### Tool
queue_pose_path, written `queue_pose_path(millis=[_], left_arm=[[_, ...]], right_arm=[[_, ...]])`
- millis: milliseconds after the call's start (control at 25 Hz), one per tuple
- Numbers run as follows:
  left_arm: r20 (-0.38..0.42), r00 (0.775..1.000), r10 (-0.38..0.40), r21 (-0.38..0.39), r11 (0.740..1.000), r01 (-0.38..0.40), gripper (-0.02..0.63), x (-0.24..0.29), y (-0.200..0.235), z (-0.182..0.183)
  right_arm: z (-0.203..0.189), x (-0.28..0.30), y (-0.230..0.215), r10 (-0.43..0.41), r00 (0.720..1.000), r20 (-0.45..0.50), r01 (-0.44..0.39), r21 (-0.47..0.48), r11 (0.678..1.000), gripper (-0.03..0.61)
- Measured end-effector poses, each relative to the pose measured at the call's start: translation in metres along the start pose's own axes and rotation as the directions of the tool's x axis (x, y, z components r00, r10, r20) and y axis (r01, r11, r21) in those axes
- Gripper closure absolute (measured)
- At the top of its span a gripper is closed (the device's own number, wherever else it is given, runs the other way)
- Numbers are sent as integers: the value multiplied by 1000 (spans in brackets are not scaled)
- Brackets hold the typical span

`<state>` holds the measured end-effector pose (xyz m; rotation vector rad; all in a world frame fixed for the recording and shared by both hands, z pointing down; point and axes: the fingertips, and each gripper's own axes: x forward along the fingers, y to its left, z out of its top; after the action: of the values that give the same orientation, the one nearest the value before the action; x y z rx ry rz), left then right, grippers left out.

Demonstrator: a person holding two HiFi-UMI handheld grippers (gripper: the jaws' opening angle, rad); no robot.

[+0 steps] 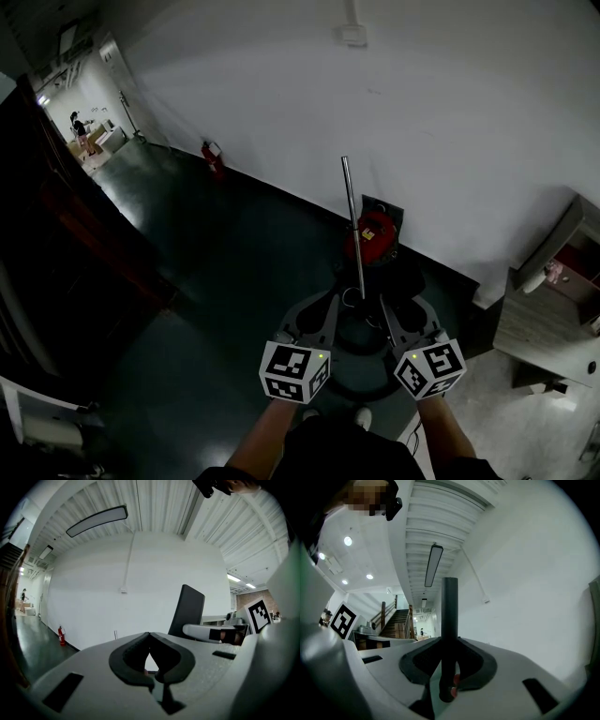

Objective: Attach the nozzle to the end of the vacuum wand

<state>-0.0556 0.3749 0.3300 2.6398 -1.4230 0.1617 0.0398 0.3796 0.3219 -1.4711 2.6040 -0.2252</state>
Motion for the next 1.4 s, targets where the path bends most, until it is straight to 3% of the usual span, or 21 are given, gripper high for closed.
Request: queue_pose_path(millis=[240, 520, 1080, 1400], left_arm=[[-22, 1000, 15, -1, 1000, -15, 611, 8, 3, -7], [-28, 1000, -3, -2, 1000, 3, 611, 28, 38, -10], [-41, 987, -154, -1, 988, 154, 611, 109, 153, -2], [-24, 977, -214, -26, 977, 213, 611, 130, 193, 14]], right_arm=[[-5, 5, -10, 7, 1000, -9, -7, 20, 1000, 483], [-15, 42, -12, -12, 1000, -17, 13, 29, 1000, 483], [-27, 175, -20, -158, 987, -28, 158, -2, 987, 483], [-15, 212, -14, -224, 975, -15, 223, -33, 974, 483]])
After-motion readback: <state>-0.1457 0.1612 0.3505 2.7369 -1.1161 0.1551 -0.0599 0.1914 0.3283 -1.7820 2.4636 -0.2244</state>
